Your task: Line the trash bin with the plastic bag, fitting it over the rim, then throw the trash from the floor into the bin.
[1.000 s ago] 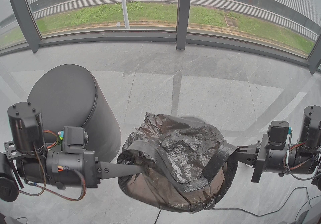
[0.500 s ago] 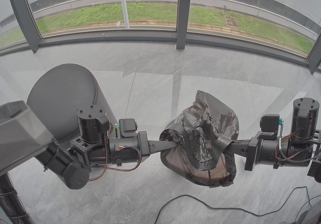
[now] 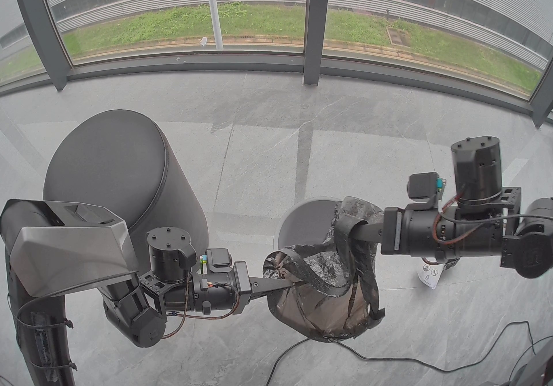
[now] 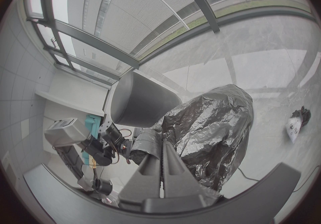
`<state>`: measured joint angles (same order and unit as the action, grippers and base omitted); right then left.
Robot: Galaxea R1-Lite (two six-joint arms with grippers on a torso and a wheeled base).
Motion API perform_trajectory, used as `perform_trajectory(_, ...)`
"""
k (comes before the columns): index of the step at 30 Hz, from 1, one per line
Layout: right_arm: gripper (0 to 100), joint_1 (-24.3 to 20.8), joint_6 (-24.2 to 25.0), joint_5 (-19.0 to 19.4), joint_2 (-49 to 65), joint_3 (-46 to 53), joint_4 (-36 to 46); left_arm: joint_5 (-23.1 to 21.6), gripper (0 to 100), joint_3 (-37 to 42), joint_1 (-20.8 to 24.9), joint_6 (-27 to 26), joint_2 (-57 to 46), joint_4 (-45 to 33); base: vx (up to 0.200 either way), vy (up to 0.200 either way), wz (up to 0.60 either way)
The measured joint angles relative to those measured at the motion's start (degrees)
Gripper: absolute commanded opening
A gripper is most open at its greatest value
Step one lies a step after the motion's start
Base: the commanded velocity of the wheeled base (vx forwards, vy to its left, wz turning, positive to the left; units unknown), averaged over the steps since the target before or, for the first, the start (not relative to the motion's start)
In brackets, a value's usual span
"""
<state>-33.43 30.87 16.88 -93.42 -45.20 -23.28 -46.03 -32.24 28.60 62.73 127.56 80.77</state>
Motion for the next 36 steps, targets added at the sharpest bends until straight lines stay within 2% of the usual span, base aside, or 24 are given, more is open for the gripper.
perform_trajectory(6,0,0.0,4.1,-0.1,-8.0,-6.1,0.4,0.1,0,1.1,-2.1,1.4,2.9,1.2,0.0,0.0,0.0)
perform_trajectory(11,0,0.9,6.3,-0.7,-14.4,-9.8,0.4,0.0,0,-0.3,-3.3,5.9,5.0,1.5,0.0,0.0,0.0)
perform_trajectory(17,0,5.2,6.9,-5.2,-20.0,-14.3,-0.2,-0.1,0,-5.2,-4.0,10.4,6.8,1.1,0.0,0.0,0.0)
perform_trajectory(22,0,10.3,6.6,-8.4,-23.6,-19.8,-2.0,-0.1,0,-8.4,-4.2,10.7,8.2,0.9,0.0,0.0,0.0)
perform_trajectory(26,0,13.6,5.8,-9.3,-25.6,-22.7,-2.2,-0.1,0,-11.6,-4.4,10.8,9.5,0.2,0.0,0.0,0.0)
perform_trajectory(32,0,15.9,2.7,-9.1,-27.5,-22.5,-2.3,-0.1,0,-18.8,-4.0,10.8,12.0,-2.0,0.0,0.0,0.0)
perform_trajectory(36,0,15.9,1.2,-7.3,-28.2,-19.9,-2.3,-0.1,0,-22.3,-3.7,10.8,13.2,-3.7,0.0,0.0,0.0)
